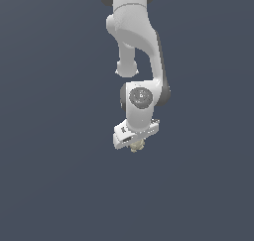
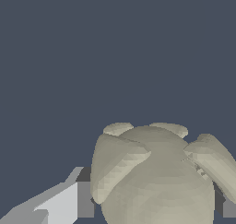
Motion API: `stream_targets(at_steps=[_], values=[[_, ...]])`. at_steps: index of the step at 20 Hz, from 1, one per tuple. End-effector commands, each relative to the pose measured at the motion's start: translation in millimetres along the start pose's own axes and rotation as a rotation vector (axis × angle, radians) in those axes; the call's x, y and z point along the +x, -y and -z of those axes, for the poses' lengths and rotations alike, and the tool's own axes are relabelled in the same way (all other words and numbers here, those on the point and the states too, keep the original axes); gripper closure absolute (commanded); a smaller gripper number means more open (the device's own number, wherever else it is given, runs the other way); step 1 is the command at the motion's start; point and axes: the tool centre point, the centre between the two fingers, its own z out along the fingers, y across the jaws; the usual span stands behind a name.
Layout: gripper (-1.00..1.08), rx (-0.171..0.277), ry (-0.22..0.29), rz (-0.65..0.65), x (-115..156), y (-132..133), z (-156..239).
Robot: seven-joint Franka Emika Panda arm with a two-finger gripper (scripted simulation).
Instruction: Pick up the object and move it to a goal position.
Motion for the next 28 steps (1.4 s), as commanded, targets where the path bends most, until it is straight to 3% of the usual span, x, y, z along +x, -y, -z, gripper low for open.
stream_targets(at_steps=[1,28], values=[[1.08,-0.001,-0.001,0.0,2.8,-1.5,16.3],[1.08,0.0,-0.002,0.001,49.8,-24.3,274.8]])
